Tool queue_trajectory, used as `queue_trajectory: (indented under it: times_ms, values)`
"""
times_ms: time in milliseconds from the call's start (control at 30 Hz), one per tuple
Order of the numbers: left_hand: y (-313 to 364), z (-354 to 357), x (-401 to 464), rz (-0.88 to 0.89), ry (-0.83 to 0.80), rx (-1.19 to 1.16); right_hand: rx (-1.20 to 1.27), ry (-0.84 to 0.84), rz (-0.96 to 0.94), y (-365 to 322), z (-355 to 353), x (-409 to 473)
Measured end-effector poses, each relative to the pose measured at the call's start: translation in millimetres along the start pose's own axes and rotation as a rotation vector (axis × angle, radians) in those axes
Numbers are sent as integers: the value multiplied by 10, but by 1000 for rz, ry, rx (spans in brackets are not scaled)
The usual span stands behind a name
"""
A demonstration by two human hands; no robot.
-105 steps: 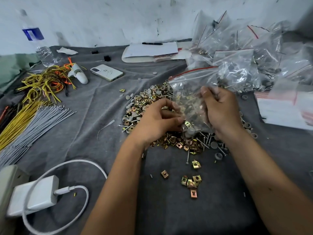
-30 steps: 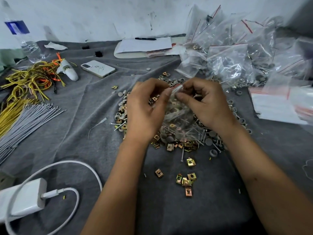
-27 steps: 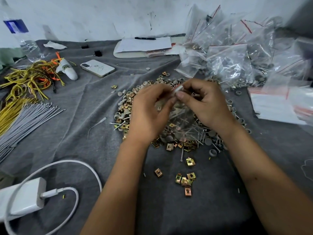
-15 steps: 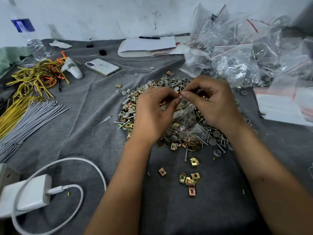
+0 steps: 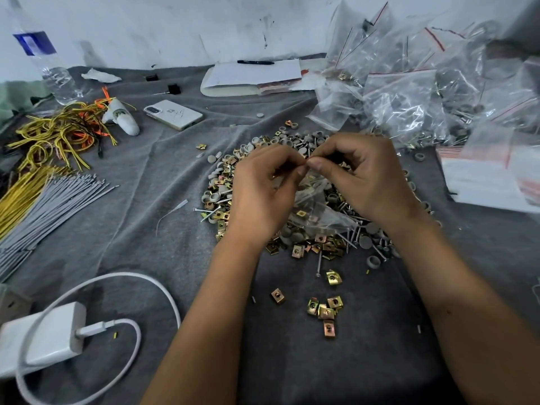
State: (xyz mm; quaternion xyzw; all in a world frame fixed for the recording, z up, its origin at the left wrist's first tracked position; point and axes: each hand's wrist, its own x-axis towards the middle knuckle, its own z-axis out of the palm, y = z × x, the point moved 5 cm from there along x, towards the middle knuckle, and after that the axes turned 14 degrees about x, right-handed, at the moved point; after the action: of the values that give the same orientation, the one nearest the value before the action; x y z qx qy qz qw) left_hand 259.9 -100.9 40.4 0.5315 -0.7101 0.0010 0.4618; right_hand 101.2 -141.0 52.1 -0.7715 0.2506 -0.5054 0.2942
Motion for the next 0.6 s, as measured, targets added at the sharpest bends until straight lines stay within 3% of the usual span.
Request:
queue_trajectory:
  times_ms: [167, 400, 600]
  values:
    - [-1, 18, -8, 11, -15, 40, -90, -30, -72, -66, 11, 11]
    - [-60, 7, 13, -57, -12, 52, -77, 19, 3, -21, -15, 1]
    - [-55, -3, 12, -25, 28, 97, -48, -45, 59, 56, 12, -17]
